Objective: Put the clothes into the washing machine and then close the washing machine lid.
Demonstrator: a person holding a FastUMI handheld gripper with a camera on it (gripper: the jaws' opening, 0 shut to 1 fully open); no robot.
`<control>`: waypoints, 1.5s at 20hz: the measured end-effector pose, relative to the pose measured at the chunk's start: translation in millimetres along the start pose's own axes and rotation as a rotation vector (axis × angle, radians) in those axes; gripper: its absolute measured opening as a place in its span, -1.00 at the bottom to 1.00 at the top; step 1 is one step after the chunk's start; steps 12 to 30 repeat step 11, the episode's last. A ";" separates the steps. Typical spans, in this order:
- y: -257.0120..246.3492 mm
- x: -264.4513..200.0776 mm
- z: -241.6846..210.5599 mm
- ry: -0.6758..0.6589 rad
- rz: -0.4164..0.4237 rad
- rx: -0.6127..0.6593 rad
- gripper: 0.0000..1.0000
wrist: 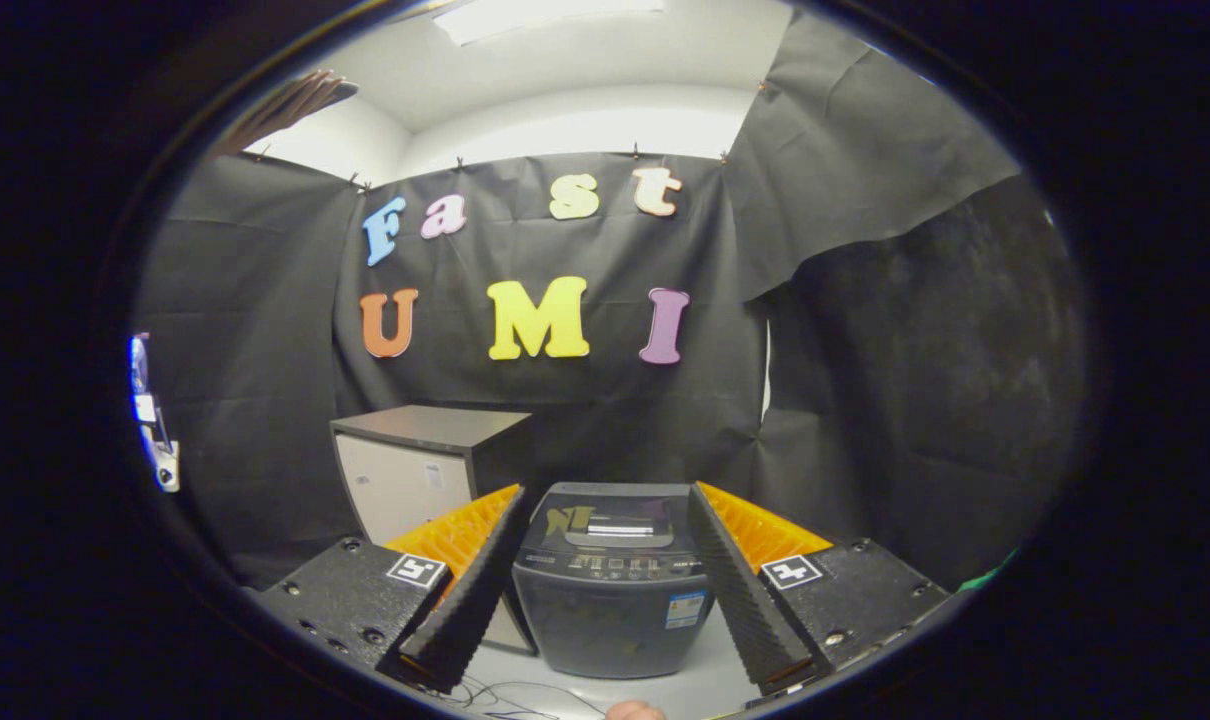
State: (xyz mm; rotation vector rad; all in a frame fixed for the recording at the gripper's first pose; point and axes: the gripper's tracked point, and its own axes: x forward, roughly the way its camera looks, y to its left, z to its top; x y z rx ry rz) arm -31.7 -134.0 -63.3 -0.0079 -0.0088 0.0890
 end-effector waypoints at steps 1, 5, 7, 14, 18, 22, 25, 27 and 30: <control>0.8 -0.1 1.3 -0.003 0.001 0.001 0.99; 4.3 -0.2 -1.3 0.003 0.010 -0.005 0.99; 4.9 -0.3 -0.9 0.004 0.013 -0.007 0.99; 5.0 -0.4 0.1 0.007 0.015 -0.008 0.99; 5.0 -0.4 0.1 0.007 0.015 -0.008 0.99; 5.0 -0.4 0.1 0.007 0.015 -0.008 0.99; 5.0 -0.4 0.1 0.007 0.015 -0.008 0.99; 5.0 -0.4 0.1 0.007 0.015 -0.008 0.99; 5.0 -0.4 0.1 0.007 0.015 -0.008 0.99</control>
